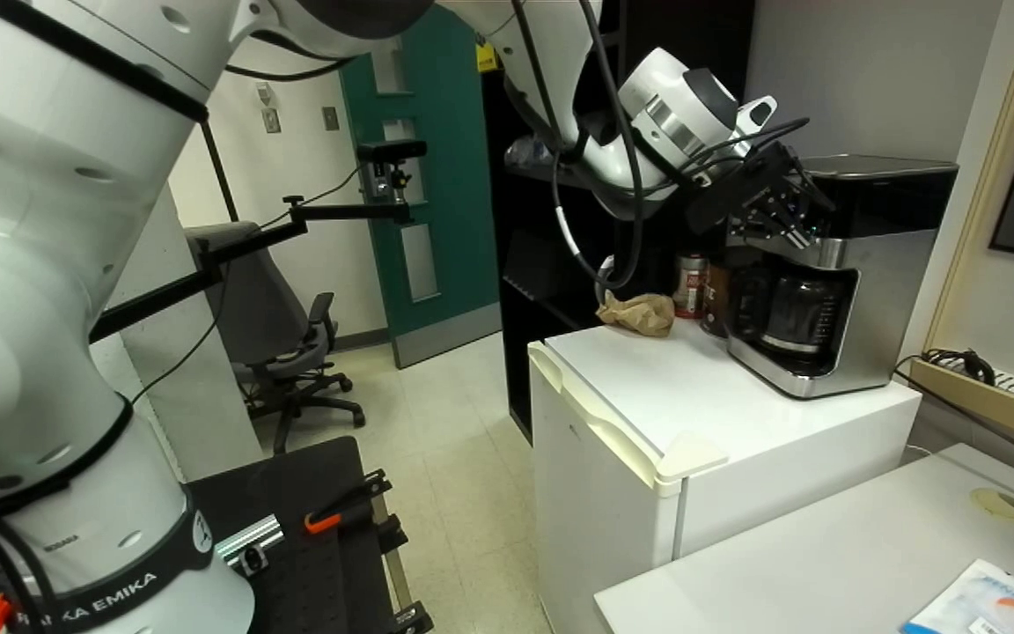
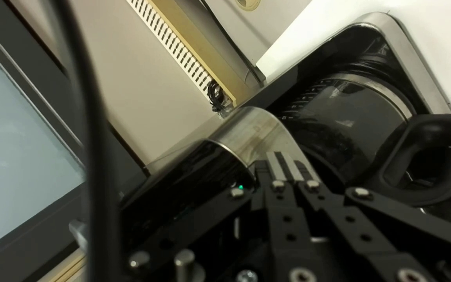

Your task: Press a button on the coffee maker

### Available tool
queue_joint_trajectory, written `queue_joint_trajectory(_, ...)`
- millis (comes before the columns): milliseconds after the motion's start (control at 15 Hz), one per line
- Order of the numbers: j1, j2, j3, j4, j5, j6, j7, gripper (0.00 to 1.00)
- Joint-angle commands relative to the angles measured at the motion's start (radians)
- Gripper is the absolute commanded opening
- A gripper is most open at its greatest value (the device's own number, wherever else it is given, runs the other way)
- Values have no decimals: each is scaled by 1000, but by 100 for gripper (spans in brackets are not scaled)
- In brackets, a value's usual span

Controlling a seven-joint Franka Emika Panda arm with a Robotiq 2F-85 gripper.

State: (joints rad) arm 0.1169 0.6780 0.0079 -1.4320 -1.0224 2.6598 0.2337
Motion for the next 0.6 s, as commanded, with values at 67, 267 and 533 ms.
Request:
queue_joint_trajectory(67,10,-156,-15,-204,-79,132,41,0)
queue_joint_trajectory(267,-2,-260,8,-348,-93,156,25,0)
queue_joint_trajectory(533,-24,-387,46,-540,-46,154,-19,0)
